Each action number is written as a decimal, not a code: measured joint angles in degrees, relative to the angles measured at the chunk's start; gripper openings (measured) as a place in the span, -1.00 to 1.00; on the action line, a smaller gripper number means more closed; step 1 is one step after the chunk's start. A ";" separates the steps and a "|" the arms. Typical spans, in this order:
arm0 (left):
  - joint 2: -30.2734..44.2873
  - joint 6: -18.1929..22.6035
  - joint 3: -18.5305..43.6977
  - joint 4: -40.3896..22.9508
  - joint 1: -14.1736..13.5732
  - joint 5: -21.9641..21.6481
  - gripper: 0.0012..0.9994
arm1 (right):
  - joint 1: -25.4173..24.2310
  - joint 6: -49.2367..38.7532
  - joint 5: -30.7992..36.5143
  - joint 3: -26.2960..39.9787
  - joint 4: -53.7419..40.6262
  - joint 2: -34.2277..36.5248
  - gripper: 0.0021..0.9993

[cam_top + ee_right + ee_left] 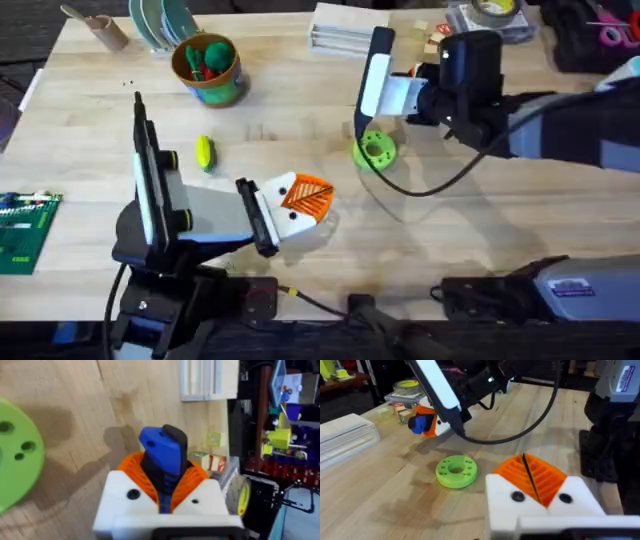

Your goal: Pick up the gripper from the table and insert it into the empty holder that is missing its gripper. Then pick up a screw, insert it into the mounting hole, and use the screwdriver to tighten it. Finally, clean up the table by picking up the vegetable and placing it into the bucket.

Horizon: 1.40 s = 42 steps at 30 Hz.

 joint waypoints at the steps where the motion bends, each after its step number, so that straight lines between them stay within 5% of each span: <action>1: 0.00 0.00 0.00 0.00 0.00 0.00 -1.00 | 0.09 0.04 0.07 0.27 0.11 0.73 -0.84; 7: 0.00 0.00 0.00 0.00 0.00 0.00 -1.00 | 1.52 1.75 0.47 0.72 -2.18 3.57 -0.33; 11: 0.00 -0.01 0.00 0.00 0.00 0.00 -1.00 | 2.30 2.71 1.09 1.06 -2.18 3.50 0.76; 12: 0.00 -0.02 0.00 0.00 0.00 0.00 -1.00 | 2.34 3.00 1.23 1.48 -2.27 3.37 0.85; 15: 0.00 -0.06 0.00 0.01 0.00 0.02 -0.85 | 4.12 6.30 1.89 1.71 -3.09 3.11 0.89; 20: 0.00 -0.17 0.00 0.00 0.00 0.00 0.64 | 5.57 12.84 2.90 1.71 -3.90 -0.72 0.89; 22: 0.00 -0.43 0.00 0.00 0.00 0.00 0.91 | 5.60 16.01 3.03 1.71 -3.88 -3.76 0.89; 24: 0.00 -0.42 0.00 0.00 0.00 0.00 0.92 | 5.58 19.21 3.32 1.71 -3.87 -6.89 0.89; 29: 0.00 -0.61 0.00 0.02 0.00 0.00 -0.62 | 5.57 26.41 3.72 1.71 -3.85 -13.71 0.89; 30: 0.00 -0.15 0.00 0.05 0.00 -0.04 -0.68 | 5.57 27.95 3.80 1.71 -3.85 -14.93 0.89; 35: 0.00 -0.44 0.00 0.02 0.00 -0.02 0.84 | 5.57 35.40 3.83 1.71 -3.92 -19.91 0.89; 42: 0.00 -0.59 0.00 0.03 0.00 -0.02 0.99 | 5.60 43.82 3.80 1.71 -4.20 -22.48 0.89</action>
